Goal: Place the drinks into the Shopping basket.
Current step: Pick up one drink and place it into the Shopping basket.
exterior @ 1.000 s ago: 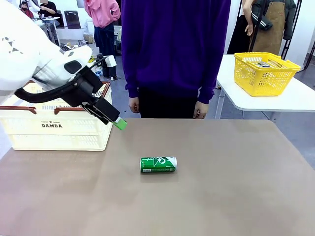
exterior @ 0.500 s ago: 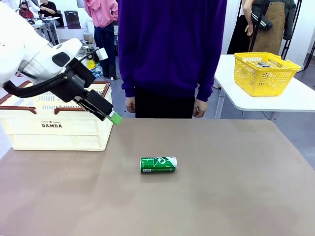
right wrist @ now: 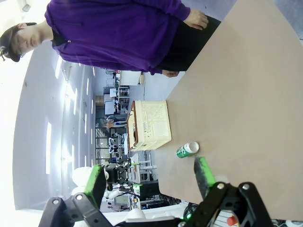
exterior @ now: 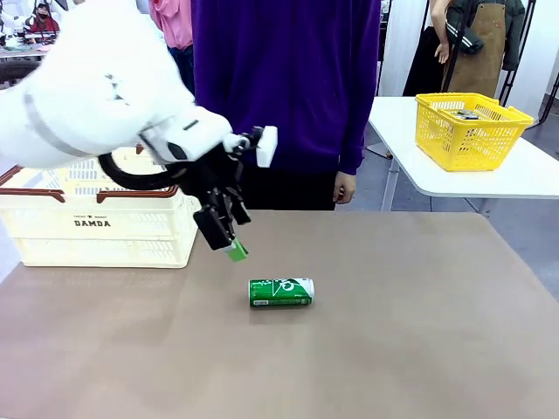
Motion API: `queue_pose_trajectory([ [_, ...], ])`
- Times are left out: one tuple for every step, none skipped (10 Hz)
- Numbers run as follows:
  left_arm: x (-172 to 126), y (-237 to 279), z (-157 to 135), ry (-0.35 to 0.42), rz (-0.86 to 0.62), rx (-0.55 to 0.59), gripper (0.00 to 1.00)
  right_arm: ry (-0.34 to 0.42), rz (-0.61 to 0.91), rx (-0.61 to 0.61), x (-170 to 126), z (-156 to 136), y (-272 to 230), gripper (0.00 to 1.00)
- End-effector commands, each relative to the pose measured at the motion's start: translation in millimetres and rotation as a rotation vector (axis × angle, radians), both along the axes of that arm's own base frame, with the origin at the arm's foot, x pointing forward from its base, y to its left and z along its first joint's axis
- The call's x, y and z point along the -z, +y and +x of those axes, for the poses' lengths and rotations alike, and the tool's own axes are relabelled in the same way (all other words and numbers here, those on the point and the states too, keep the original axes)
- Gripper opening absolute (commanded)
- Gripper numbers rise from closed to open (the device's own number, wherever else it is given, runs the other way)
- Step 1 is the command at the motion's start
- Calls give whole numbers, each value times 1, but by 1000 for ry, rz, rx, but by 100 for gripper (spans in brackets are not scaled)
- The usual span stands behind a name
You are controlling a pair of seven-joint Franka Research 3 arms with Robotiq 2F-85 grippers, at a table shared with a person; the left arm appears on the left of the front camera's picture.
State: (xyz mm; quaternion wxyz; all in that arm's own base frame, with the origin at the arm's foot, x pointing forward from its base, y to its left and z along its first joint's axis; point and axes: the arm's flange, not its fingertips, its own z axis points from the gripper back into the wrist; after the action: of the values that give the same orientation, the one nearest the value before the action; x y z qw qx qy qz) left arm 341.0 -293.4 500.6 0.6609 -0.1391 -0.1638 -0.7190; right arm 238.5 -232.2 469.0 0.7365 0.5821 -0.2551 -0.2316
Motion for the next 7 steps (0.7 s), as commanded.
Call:
queue_pose_trajectory([
  [1,-16,19,-158,63,-36,100,-24,10,2,-3,1,-1,100],
  [0,-20,23,-102,66,-25,100,-24,10,2,-3,1,-1,100],
  [3,-13,8,-78,41,29,100,-24,10,2,-3,1,-1,100],
  [3,-13,8,-78,41,29,100,-24,10,2,-3,1,-1,100],
  [6,-22,18,-110,60,29,100,-24,10,2,-3,1,-1,100],
  [16,-36,27,-111,120,-9,100,-24,10,2,-3,1,-1,100],
  [30,-48,36,-126,137,-46,100,-24,10,2,-3,1,-1,100],
])
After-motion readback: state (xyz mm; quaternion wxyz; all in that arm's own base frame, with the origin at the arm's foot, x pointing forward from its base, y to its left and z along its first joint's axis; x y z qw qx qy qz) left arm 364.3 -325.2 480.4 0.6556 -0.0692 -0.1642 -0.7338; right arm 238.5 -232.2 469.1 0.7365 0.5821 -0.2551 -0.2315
